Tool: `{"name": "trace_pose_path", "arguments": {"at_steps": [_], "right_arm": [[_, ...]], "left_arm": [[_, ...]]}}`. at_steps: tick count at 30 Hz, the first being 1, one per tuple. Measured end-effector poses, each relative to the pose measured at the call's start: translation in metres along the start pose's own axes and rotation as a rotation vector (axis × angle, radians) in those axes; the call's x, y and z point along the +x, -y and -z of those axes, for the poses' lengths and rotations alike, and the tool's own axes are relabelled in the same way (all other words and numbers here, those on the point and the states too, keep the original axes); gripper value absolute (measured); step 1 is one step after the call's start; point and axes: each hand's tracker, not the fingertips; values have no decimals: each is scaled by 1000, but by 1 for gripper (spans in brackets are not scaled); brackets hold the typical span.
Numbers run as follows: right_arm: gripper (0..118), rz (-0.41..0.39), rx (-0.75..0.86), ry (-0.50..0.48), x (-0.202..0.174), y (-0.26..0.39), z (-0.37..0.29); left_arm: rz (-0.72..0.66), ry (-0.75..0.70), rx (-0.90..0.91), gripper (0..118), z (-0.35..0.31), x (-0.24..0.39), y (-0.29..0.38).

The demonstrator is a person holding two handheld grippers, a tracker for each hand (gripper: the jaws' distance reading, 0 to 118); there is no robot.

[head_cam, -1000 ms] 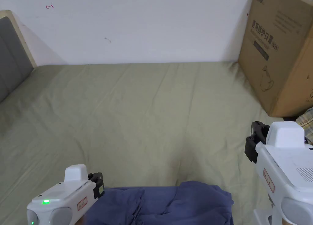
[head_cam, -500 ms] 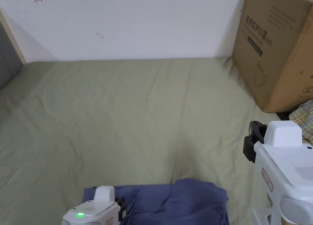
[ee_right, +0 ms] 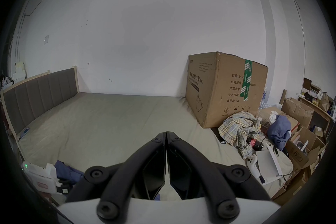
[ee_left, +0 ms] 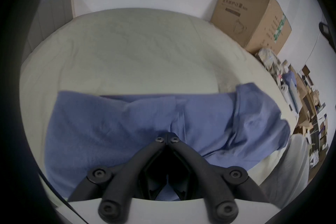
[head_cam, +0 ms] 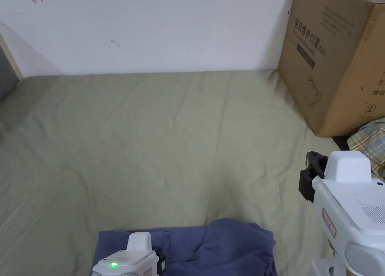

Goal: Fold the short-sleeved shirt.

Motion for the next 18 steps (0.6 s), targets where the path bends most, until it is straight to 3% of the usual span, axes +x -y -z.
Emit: {"name": "trace_pose_path", "arguments": {"at_steps": [3,8,12,14,15,18], "right_arm": [[0,-3,6,-6,-2,-3,0],[0,-8,19,-27,-9,-9,2],[0,-11,21,-46,-18,-9,6],[0,-12,18,-53,-24,-9,8],[0,-12,15,-56,-26,-8,10],[0,-14,1,-72,-32,-6,15]], "left_arm": [[-73,89,63,0,-30,-7,-22],[-81,108,68,0,-62,-55,-52],[-211,200,12,6,-81,-107,-64],[-259,224,-39,33,-80,-130,-66],[-279,223,-50,54,-78,-139,-64],[-317,232,-88,74,-68,-162,-58]]}}
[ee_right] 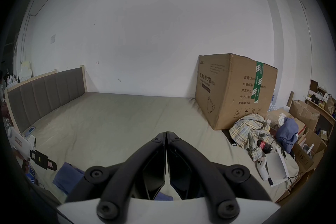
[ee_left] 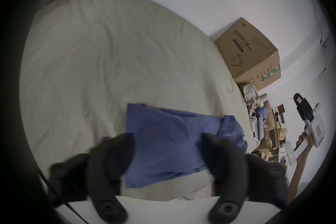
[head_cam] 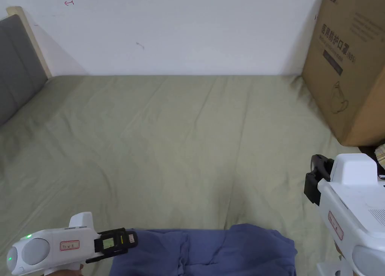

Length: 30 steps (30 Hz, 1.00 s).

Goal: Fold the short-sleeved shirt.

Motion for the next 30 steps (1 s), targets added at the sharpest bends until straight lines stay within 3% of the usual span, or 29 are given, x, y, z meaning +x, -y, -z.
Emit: {"name": "trace_pose_path", "arguments": {"at_steps": [1,2,8,9,13,17,20,23,30], "right_arm": [[0,-3,-4,-3,-2,1,1],[0,-10,-14,-15,-3,1,3],[0,-28,-46,-19,-4,8,9],[0,-31,-51,-17,-4,8,10],[0,-36,-68,-7,0,11,13],[0,-43,-81,5,2,13,13],[0,-42,-84,6,-2,12,16],[0,-45,-85,6,-5,8,13],[0,-37,-69,-7,-8,1,7]], "left_arm": [[-11,1,-21,95,6,-10,0],[-19,4,-23,104,9,-16,1],[-72,72,-89,104,34,-43,3],[-79,79,-108,101,41,-51,2],[-87,83,-135,67,57,-60,5],[-88,120,-157,47,68,-59,9],[-94,95,-150,20,70,-64,10],[-101,103,-127,14,64,-60,13],[99,-61,-109,11,42,-14,8]]}}
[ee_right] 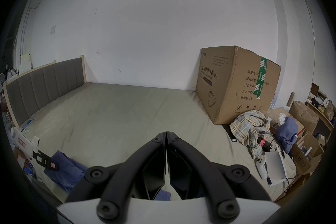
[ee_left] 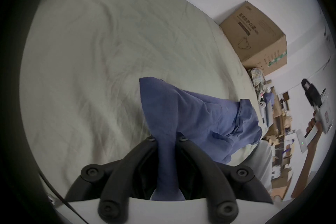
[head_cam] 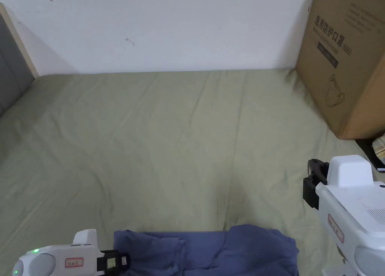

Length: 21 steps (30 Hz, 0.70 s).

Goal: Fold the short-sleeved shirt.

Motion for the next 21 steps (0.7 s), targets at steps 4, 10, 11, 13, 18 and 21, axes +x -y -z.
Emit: {"name": "trace_pose_path", "arguments": {"at_steps": [4,10,11,13,18,21], "right_arm": [[0,5,18,-9,0,-4,-4],[0,18,43,-25,1,-8,-8],[0,20,46,-27,2,-8,-9],[0,22,51,-31,11,-5,-7],[0,35,61,-33,25,-2,-9],[0,40,68,-29,33,-2,-13]], "left_arm": [[34,-17,19,10,-36,19,-4],[91,-158,53,10,-75,1,-20],[91,-173,56,10,-79,-3,-24],[86,-195,62,10,-87,3,-26],[115,-171,73,11,-94,74,-27],[181,-141,50,10,-79,124,-29]]}}
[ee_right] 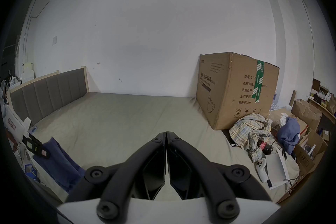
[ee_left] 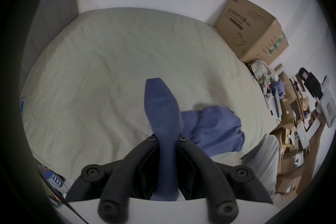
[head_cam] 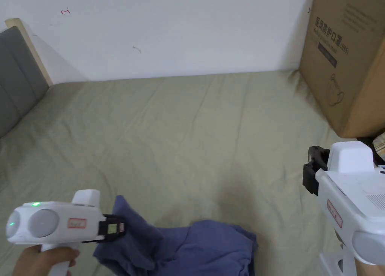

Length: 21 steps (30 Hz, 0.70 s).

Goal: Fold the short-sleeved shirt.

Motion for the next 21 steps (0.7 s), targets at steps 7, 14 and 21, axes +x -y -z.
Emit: {"name": "trace_pose_path", "arguments": {"at_steps": [7,14,21], "right_arm": [[0,12,10,14,19,0,-10],[0,11,10,44,37,3,-16],[0,15,-6,63,44,10,-19]], "left_arm": [[142,49,-75,11,53,109,-9],[311,17,-250,11,144,183,13],[518,-117,-316,11,194,237,53]]}}
